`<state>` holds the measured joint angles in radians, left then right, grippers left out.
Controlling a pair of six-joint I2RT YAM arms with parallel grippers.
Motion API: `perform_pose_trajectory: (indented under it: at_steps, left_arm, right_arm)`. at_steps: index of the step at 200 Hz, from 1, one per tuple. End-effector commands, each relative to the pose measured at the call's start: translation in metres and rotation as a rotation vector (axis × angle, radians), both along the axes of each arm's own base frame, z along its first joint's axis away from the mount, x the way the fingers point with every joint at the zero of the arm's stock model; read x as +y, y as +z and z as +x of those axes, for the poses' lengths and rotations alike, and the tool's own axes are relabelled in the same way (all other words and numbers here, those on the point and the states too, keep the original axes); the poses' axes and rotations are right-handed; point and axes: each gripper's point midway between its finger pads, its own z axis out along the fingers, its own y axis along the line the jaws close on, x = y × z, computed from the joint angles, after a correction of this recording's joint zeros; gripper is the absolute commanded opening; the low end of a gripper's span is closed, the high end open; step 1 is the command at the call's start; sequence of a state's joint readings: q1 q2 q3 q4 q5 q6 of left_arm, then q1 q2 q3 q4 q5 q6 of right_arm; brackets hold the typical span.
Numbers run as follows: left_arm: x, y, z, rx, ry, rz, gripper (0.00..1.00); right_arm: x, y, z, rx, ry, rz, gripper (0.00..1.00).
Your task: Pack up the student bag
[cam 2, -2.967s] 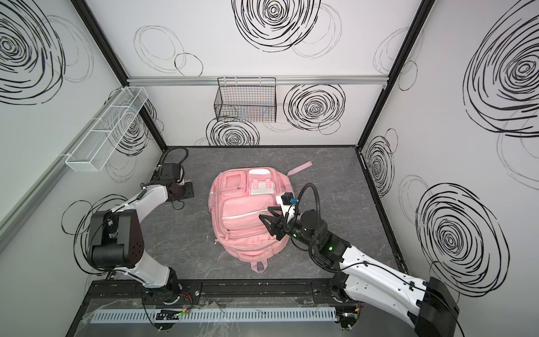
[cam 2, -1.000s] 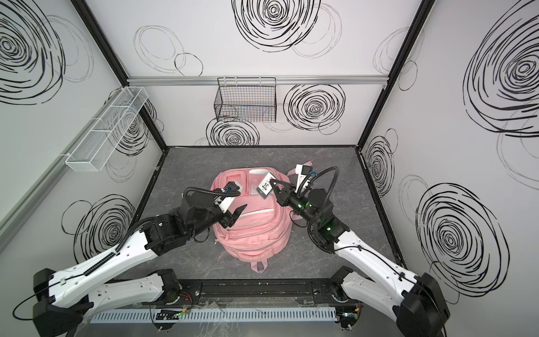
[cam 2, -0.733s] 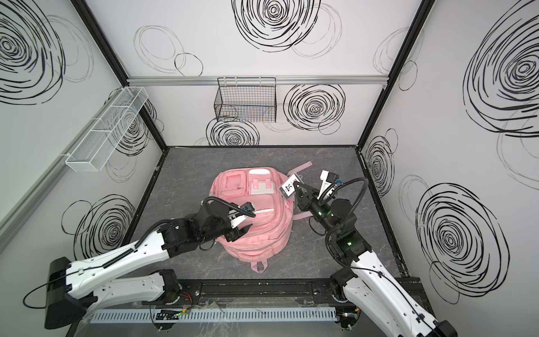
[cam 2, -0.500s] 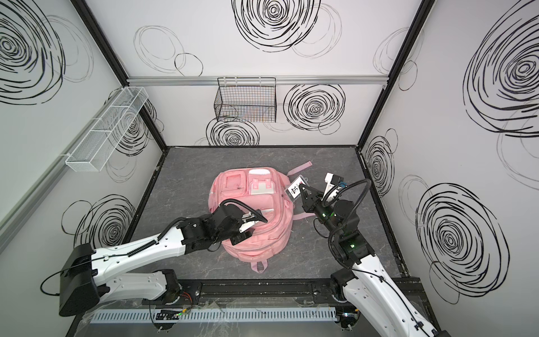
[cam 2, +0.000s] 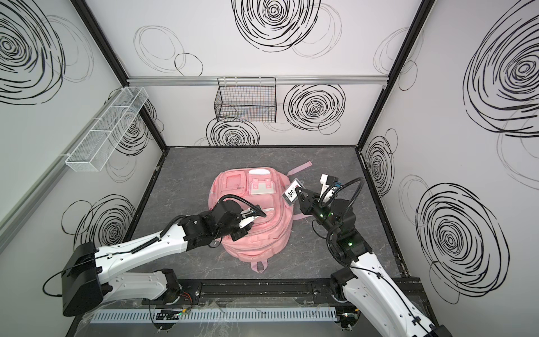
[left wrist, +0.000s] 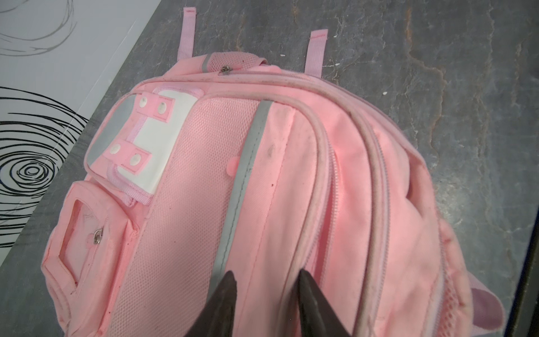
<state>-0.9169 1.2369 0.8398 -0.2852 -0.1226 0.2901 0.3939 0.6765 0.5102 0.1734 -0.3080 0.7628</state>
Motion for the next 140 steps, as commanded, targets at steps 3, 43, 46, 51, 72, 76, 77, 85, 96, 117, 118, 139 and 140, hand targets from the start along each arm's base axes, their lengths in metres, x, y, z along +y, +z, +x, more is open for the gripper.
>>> perform_pose_trajectory:
  at_steps: [3, 43, 46, 51, 72, 76, 77, 85, 96, 117, 118, 139, 140]
  left_arm:
    - [-0.001, 0.009, 0.012, -0.048, 0.020, -0.026, 0.33]
    - [-0.001, 0.008, 0.010, -0.051, 0.014, -0.028, 0.28]
    - [-0.001, 0.007, 0.010, -0.050, 0.011, -0.026, 0.30]
    - [-0.001, 0.005, 0.009, -0.045, 0.007, -0.021, 0.32]
    - [-0.002, -0.004, 0.005, -0.021, -0.012, 0.003, 0.35]
    - [-0.002, -0.005, 0.005, -0.020, -0.011, 0.006, 0.35]
    - [-0.002, -0.005, 0.004, -0.020, -0.012, 0.007, 0.35]
    - [-0.003, -0.008, 0.004, -0.017, -0.010, 0.015, 0.35]
    - [-0.003, -0.009, 0.005, -0.016, -0.007, 0.022, 0.35]
    - [-0.002, -0.010, 0.005, -0.018, -0.007, 0.029, 0.34]
    - [-0.002, -0.010, 0.006, -0.019, -0.006, 0.028, 0.34]
    - [-0.002, -0.007, 0.006, -0.026, -0.004, 0.024, 0.31]
    - [-0.002, -0.007, 0.006, -0.027, -0.005, 0.024, 0.30]
  right_arm:
    - [0.000, 0.006, 0.000, -0.032, 0.003, 0.009, 0.07]
    - [0.000, 0.005, 0.000, -0.029, 0.002, 0.009, 0.07]
    - [0.000, 0.005, 0.001, -0.027, 0.002, 0.010, 0.07]
    - [-0.001, 0.005, 0.001, -0.028, 0.001, 0.008, 0.07]
    - [0.000, 0.004, 0.001, -0.029, 0.002, 0.010, 0.07]
    - [0.000, 0.004, 0.001, -0.028, 0.004, 0.011, 0.07]
    - [0.000, 0.004, 0.000, -0.029, 0.004, 0.011, 0.07]
    - [0.000, 0.004, 0.001, -0.028, 0.005, 0.012, 0.07]
    - [0.000, 0.004, 0.001, -0.029, 0.007, 0.014, 0.07]
    - [0.001, 0.004, 0.001, -0.025, 0.007, 0.014, 0.08]
    - [0.001, 0.003, 0.001, -0.025, 0.008, 0.014, 0.08]
    - [0.001, 0.003, 0.001, -0.023, 0.009, 0.014, 0.07]
    - [0.001, 0.003, 0.001, -0.022, 0.009, 0.014, 0.08]
